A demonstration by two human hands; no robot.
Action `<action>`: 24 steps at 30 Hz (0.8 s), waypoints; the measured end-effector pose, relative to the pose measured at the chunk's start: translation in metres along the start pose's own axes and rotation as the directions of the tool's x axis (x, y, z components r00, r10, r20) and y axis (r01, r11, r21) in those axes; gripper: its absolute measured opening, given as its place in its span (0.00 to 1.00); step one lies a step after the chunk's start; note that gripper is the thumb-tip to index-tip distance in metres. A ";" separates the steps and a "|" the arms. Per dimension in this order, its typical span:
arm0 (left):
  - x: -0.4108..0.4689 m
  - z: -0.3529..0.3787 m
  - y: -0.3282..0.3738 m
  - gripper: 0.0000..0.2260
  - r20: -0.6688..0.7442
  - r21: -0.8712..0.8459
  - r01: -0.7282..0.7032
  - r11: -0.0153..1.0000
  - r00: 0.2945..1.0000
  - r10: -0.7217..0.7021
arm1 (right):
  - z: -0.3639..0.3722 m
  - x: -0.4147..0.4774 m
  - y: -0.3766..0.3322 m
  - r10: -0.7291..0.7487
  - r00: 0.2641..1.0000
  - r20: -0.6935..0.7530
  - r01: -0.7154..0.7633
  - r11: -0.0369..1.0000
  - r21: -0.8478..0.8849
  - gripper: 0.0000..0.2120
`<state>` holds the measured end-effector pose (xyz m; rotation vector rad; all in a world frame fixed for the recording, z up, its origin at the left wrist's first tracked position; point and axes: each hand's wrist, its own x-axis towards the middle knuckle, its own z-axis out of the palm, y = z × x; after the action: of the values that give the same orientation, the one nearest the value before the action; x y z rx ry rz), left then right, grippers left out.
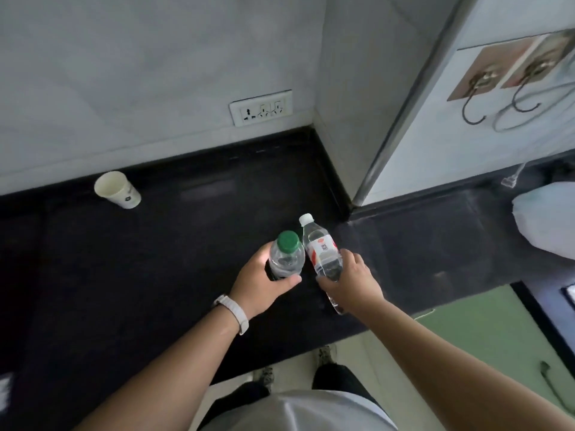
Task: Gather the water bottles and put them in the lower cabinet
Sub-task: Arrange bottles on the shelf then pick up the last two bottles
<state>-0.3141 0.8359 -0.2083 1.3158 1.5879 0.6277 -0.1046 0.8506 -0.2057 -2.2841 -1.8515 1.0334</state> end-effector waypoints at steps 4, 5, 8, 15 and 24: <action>-0.005 0.014 0.008 0.29 -0.102 -0.056 0.088 0.995 0.990 -0.093 | 0.000 0.019 0.006 -0.018 0.998 0.056 0.016 0.999 0.039 0.34; -0.006 0.018 0.010 0.28 -0.137 -0.073 0.100 0.992 0.984 -0.110 | 0.000 0.023 0.007 -0.027 0.997 0.074 0.024 0.999 0.035 0.35; -0.014 0.029 0.015 0.28 -0.239 -0.125 0.129 0.984 0.958 -0.156 | -0.001 0.033 0.010 -0.061 0.990 0.127 0.062 0.998 -0.003 0.38; -0.055 0.039 0.021 0.23 -0.407 -0.243 0.173 0.954 0.875 -0.262 | -0.004 0.040 0.011 -0.109 0.982 0.152 0.102 0.993 0.050 0.33; -0.116 0.035 0.024 0.19 -0.510 -0.301 0.174 0.938 0.802 -0.312 | -0.003 0.018 0.013 -0.265 0.952 0.154 0.165 0.866 0.472 0.20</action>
<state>-0.2749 0.7278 -0.1636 0.7534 2.0276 1.0658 -0.0906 0.8635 -0.2170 -1.7133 -1.6490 1.5293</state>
